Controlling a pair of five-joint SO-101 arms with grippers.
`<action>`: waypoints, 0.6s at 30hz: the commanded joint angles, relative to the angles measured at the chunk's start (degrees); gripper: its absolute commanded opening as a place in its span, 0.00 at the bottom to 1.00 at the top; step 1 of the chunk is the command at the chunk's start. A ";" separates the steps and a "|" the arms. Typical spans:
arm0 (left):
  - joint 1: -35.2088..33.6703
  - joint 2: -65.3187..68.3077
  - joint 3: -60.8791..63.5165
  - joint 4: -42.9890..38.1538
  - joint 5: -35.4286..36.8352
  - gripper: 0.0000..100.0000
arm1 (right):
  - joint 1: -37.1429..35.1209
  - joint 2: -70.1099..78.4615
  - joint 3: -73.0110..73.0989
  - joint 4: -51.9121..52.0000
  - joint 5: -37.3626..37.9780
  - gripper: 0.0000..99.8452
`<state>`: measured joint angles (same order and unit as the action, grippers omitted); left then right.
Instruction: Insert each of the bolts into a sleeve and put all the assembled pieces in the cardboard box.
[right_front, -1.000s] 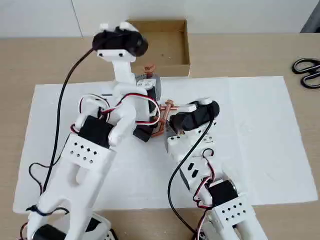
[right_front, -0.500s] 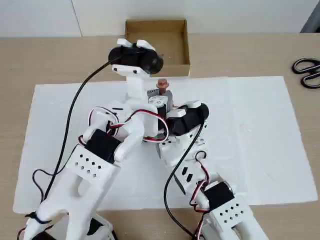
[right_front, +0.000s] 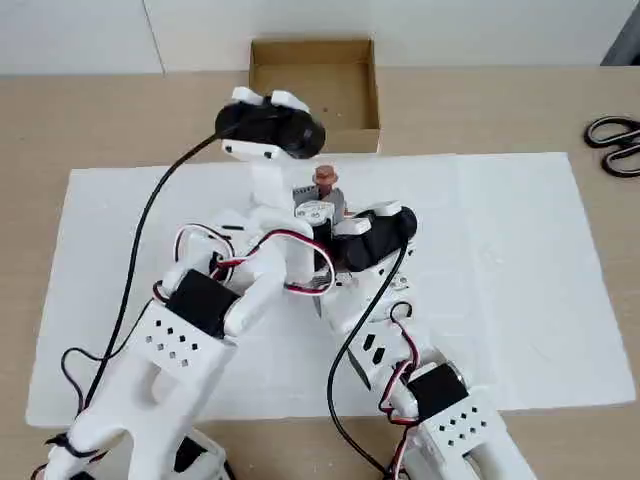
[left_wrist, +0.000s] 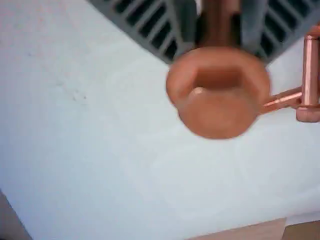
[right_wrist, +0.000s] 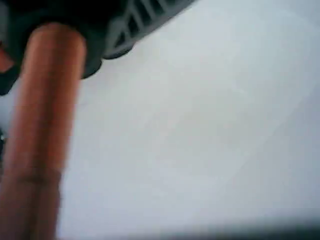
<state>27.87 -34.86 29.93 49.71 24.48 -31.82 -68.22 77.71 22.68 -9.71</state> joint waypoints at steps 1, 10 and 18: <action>0.44 -2.37 -0.04 -1.41 -1.85 0.01 | -0.40 -1.19 -0.35 -1.19 -0.35 0.00; 0.44 -2.37 -0.13 -0.09 -2.55 0.01 | -0.40 -1.19 -0.35 -1.19 -0.35 0.00; 0.44 -2.37 -0.31 -0.53 -2.37 0.01 | -0.40 -1.27 -0.35 -1.19 -0.26 0.00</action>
<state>27.87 -35.12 30.29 49.71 22.37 -31.91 -68.22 77.71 22.68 -9.71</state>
